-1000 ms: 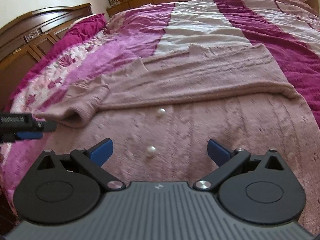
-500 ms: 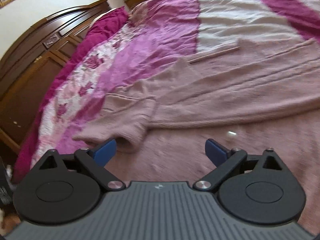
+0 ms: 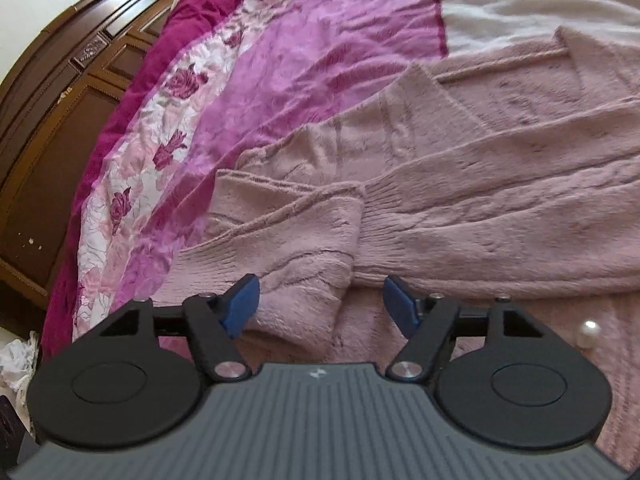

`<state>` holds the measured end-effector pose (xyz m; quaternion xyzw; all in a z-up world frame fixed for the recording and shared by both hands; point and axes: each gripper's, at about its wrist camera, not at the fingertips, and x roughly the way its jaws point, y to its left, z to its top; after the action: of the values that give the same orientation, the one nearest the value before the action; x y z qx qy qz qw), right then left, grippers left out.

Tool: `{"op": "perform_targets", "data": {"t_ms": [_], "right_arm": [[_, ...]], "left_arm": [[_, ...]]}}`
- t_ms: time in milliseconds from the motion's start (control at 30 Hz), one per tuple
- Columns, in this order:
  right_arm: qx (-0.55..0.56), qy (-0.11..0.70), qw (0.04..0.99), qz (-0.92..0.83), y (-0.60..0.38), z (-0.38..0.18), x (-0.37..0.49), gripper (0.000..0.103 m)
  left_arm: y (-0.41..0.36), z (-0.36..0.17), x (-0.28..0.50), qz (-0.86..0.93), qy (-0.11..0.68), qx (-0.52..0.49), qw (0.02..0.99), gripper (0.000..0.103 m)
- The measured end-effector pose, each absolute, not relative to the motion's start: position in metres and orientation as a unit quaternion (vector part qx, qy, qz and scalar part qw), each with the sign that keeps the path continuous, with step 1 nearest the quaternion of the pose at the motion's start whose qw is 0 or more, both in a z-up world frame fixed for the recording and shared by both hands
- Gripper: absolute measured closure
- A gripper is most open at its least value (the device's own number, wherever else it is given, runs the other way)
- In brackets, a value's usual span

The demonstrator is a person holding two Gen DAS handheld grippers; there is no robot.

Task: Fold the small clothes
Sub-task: 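Move the right tool over the folded sleeves to inspect the fold, then grasp the sleeve cuff with the right tool and lay it flatter across the body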

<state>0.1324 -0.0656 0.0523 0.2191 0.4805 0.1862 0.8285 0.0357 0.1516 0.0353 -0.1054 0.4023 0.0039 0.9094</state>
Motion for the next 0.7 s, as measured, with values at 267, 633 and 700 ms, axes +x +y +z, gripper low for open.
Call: {"op": "perform_targets", "data": {"t_ms": [267, 633, 700], "right_arm": [[0.168, 0.517, 0.819, 0.185, -0.041, 0.051, 0.157, 0.083], [0.058, 0.389, 0.896, 0.205, -0.035, 0.138, 0.147, 0.091], [0.047, 0.364, 0.909, 0.2, -0.041, 0.15, 0.144, 0.092]], "left_arm": [[0.148, 0.034, 0.046, 0.0, 0.395, -0.107, 0.912, 0.042], [0.141, 0.026, 0.08, 0.011, 0.373, -0.088, 0.924, 0.042], [0.137, 0.024, 0.086, 0.017, 0.372, -0.066, 0.926, 0.042]]}}
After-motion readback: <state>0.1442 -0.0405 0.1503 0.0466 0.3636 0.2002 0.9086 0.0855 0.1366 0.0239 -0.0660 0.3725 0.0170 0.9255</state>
